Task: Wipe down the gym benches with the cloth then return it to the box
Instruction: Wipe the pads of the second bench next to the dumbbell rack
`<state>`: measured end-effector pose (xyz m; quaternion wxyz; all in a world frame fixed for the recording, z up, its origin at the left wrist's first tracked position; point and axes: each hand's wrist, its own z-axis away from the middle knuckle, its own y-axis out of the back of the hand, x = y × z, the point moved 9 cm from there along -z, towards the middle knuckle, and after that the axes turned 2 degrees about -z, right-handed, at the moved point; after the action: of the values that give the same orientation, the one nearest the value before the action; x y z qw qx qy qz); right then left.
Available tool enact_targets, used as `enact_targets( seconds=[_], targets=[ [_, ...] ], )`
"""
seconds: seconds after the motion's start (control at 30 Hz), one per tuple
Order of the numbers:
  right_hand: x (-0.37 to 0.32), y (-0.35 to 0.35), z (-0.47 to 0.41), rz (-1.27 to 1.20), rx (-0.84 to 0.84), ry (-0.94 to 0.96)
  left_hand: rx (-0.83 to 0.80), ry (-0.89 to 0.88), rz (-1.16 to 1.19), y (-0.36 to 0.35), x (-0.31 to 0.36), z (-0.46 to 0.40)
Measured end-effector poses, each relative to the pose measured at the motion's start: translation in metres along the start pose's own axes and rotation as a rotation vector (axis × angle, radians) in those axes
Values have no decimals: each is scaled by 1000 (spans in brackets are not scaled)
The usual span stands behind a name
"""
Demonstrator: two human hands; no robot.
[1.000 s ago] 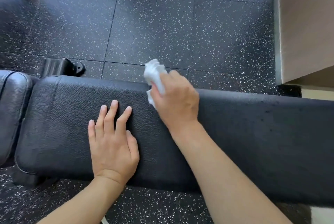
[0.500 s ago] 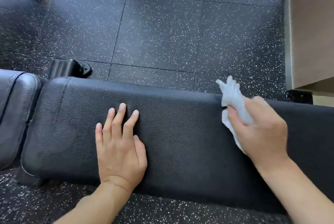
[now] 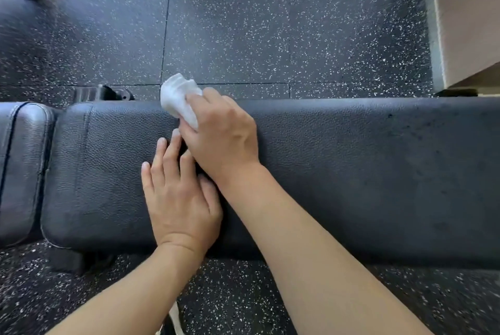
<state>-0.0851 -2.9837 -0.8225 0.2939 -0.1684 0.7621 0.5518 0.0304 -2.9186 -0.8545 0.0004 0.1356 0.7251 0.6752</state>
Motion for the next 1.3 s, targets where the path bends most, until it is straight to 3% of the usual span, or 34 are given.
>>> enact_targets(
  seconds=[0.2, 0.4, 0.57, 0.77, 0.9, 1.07, 1.3],
  targets=[
    [60, 78, 79, 130, -18, 208, 9, -7, 8, 2, 1, 1],
    [173, 184, 136, 272, 141, -19, 8, -26, -16, -1, 0, 1],
    [119, 132, 104, 385, 229, -8, -5, -14, -12, 0, -1, 1],
    [21, 22, 9, 183, 5, 37, 8, -4, 6, 4, -1, 1],
    [1, -8, -17, 192, -73, 64, 10, 10, 33, 3, 1, 0],
    [25, 36, 50, 91, -23, 130, 28, -15, 28, 5, 3, 1],
    [142, 169, 198, 189, 22, 118, 42, -10, 51, 5, 3, 1]
  ],
)
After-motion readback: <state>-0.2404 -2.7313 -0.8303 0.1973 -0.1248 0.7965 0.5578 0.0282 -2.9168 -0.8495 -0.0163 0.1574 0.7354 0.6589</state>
